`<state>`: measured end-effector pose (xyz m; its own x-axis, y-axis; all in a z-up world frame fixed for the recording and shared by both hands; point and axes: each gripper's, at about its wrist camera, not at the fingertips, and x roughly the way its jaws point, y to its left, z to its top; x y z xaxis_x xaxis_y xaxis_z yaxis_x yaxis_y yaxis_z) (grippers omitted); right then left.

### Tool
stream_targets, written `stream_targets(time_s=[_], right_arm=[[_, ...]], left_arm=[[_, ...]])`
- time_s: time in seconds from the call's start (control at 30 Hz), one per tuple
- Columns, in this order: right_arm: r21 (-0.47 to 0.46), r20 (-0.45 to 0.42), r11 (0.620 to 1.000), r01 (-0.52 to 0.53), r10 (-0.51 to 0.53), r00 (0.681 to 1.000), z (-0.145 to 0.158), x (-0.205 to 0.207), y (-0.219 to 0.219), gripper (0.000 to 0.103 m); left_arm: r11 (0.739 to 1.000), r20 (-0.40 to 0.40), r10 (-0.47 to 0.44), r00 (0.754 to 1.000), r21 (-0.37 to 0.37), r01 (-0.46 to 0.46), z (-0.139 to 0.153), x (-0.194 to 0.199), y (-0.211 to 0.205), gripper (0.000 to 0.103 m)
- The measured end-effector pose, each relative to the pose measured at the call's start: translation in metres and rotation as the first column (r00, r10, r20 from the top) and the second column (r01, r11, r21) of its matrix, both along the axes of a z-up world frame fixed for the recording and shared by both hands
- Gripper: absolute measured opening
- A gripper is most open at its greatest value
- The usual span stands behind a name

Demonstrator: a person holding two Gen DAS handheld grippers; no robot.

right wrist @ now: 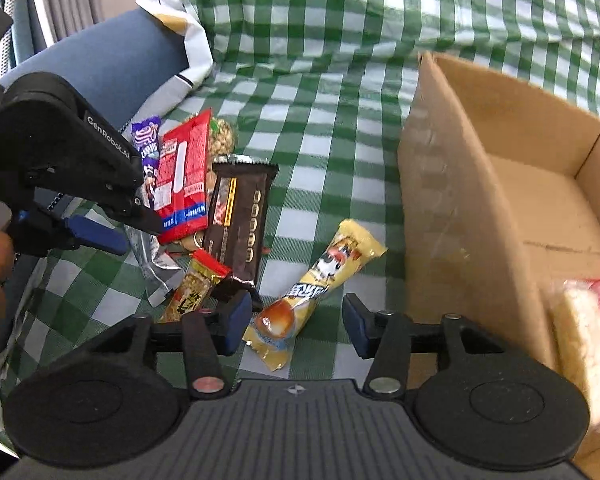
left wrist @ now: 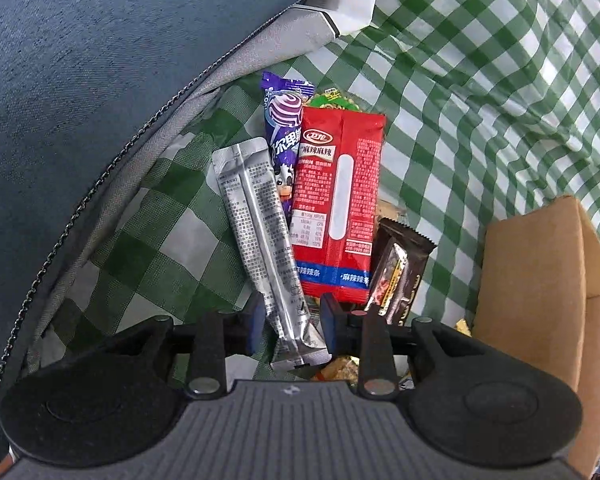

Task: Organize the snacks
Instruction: 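Move both tools back to the snack pile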

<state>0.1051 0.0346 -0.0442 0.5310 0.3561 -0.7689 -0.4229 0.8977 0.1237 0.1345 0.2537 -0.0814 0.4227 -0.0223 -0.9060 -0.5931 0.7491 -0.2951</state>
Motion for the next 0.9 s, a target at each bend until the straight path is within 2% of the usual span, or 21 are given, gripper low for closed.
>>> stream_targets(time_s=[0.2,0.33,0.37,0.43,0.47,0.67,0.8,0.9], right_arm=[[-0.033,-0.028,0.999,0.028,-0.029,0.999,-0.015,0.012,0.006,0.054],[-0.039,-0.022,0.999,0.011,-0.012,1.0,-0.015,0.011,0.008,0.051],[-0.037,-0.021,0.999,0.005,-0.006,1.0,-0.014,0.01,0.008,0.045],[-0.039,-0.018,0.999,-0.018,0.017,1.0,-0.013,0.008,0.008,0.026],[-0.044,-0.012,0.999,-0.026,0.026,1.0,-0.013,0.006,0.009,0.024],[-0.015,0.009,0.998,-0.061,0.061,0.998,-0.003,0.001,-0.003,0.023],[-0.016,0.031,0.99,-0.138,0.138,0.99,0.003,-0.014,-0.006,0.023],[-0.001,0.004,0.977,-0.214,0.214,0.977,0.007,-0.027,-0.009,0.023]], left_arm=[[1.0,-0.038,-0.016,0.999,0.018,0.017,-0.006,0.004,-0.006,0.034],[0.998,-0.047,-0.044,0.998,0.035,0.045,-0.006,0.008,-0.01,0.033],[0.998,-0.05,-0.048,0.998,0.038,0.05,-0.006,0.009,-0.01,0.032],[0.996,-0.063,-0.068,0.996,0.055,0.072,-0.007,0.009,-0.012,0.03],[0.994,-0.065,-0.081,0.995,0.063,0.085,-0.006,0.01,-0.013,0.029],[0.987,-0.074,-0.13,0.989,0.084,0.136,-0.002,0.006,-0.013,0.028],[0.985,-0.066,-0.151,0.986,0.076,0.156,0.004,-0.008,-0.009,0.027],[0.98,-0.072,-0.182,0.981,0.069,0.187,0.008,-0.019,-0.008,0.027]])
